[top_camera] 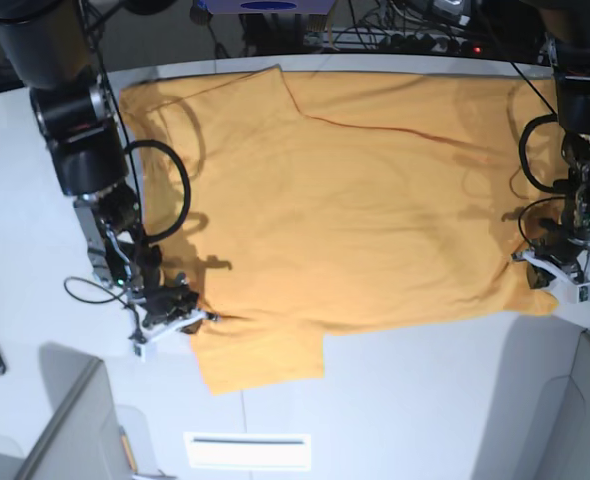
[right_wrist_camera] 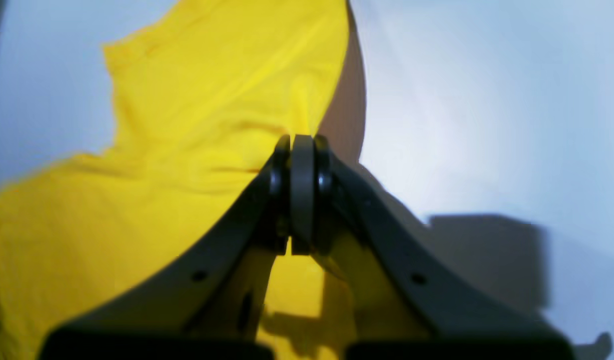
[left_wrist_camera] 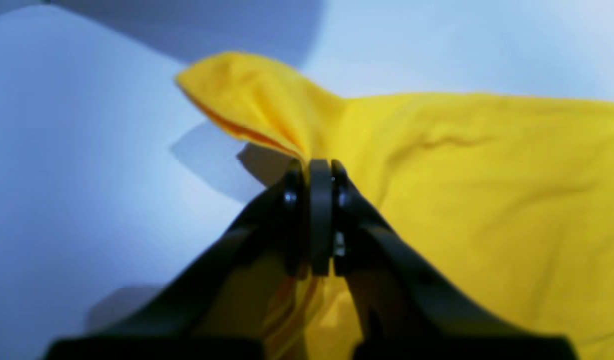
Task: Fold the T-shirt properly
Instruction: 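Move the left gripper to the hem corner and grasp both hem corners, then lift the hem with both grippers and fold it toward the shoulder edge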
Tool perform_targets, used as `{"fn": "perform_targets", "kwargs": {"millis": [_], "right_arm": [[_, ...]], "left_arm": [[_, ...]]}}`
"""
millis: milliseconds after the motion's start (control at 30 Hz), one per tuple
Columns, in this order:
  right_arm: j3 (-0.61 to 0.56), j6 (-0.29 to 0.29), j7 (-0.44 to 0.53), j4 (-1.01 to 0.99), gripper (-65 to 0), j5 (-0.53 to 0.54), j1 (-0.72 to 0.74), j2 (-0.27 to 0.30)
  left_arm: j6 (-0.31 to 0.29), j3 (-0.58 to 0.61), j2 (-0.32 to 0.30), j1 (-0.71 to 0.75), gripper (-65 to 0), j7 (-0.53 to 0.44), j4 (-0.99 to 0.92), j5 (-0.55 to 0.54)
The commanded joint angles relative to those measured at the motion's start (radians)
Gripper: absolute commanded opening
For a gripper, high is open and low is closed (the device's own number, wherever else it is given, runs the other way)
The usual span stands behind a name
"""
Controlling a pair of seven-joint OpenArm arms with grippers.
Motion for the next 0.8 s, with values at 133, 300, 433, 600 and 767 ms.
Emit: {"fn": "perform_targets", "kwargs": {"millis": [133,300,433,600,767], "right_arm": [[0.103,0.007,-0.07,0.148,-65.0,0.001,-0.048,0.01],[0.195,0.007,-0.074,0.28,-65.0,0.006,-0.157,0.01],[0.253,0.007,-0.15,0.367,-65.0,0.007,-0.224,0.01],[0.324,0.007,-0.211,0.513,-65.0,0.007,-0.312,0.006],[0.364,0.007,-0.271,0.606,-65.0,0.007,-0.375,0.004]], "left_arm": [[0.004,-0.111,-0.033,0.109,-65.0,-0.024,0.177,-0.007],[0.004,-0.181,-0.031,0.197,-65.0,-0.024,0.278,-0.008],[0.004,-0.218,-0.031,0.249,-65.0,-0.022,0.334,-0.011],[0.004,-0.27,-0.033,0.326,-65.0,-0.022,0.404,-0.011],[0.003,-0.31,-0.031,0.395,-65.0,0.041,0.47,-0.008]]}}
